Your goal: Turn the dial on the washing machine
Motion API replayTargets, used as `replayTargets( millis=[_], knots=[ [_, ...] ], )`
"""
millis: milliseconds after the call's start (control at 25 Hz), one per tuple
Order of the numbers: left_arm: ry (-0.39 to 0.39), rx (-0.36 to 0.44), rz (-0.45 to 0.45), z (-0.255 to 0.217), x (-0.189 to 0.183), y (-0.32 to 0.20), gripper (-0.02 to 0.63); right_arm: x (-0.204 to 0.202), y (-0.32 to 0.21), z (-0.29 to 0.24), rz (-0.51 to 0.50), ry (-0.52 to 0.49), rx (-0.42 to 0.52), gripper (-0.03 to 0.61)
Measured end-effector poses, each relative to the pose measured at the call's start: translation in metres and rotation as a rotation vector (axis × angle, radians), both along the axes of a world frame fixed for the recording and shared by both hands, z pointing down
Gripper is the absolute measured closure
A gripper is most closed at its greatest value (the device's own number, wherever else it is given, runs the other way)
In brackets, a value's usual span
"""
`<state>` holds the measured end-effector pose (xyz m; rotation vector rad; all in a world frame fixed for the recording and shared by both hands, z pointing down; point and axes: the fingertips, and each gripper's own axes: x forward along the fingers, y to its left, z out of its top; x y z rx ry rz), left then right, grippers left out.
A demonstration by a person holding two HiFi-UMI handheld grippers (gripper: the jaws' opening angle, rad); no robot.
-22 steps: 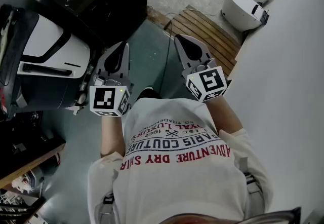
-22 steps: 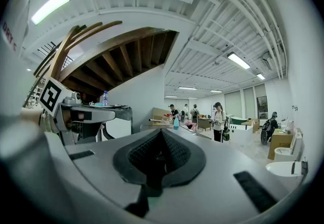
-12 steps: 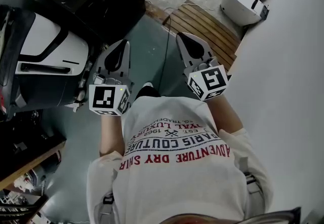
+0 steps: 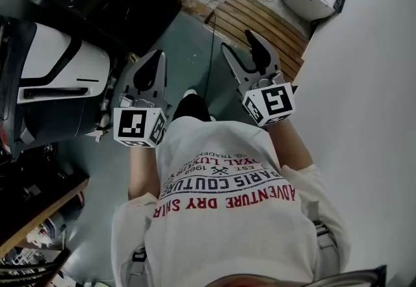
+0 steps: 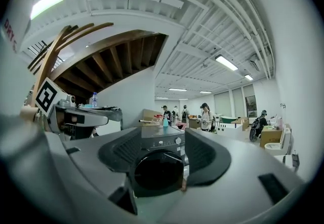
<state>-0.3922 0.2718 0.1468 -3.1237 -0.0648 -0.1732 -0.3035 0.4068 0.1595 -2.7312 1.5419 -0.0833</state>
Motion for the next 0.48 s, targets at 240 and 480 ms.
replayTargets(
  millis=[240,480],
  knots=[
    [-0.011,0.0,0.018,0.007,0.032,-0.014,0.598,0.036,-0.008,0.008,0.038,-0.014,-0.022,0.311],
    [-0.034,-0.011,0.042,0.023,0.077,-0.039,0.598,0.077,-0.034,0.026,0.043,-0.064,-0.042,0.311]
  ],
)
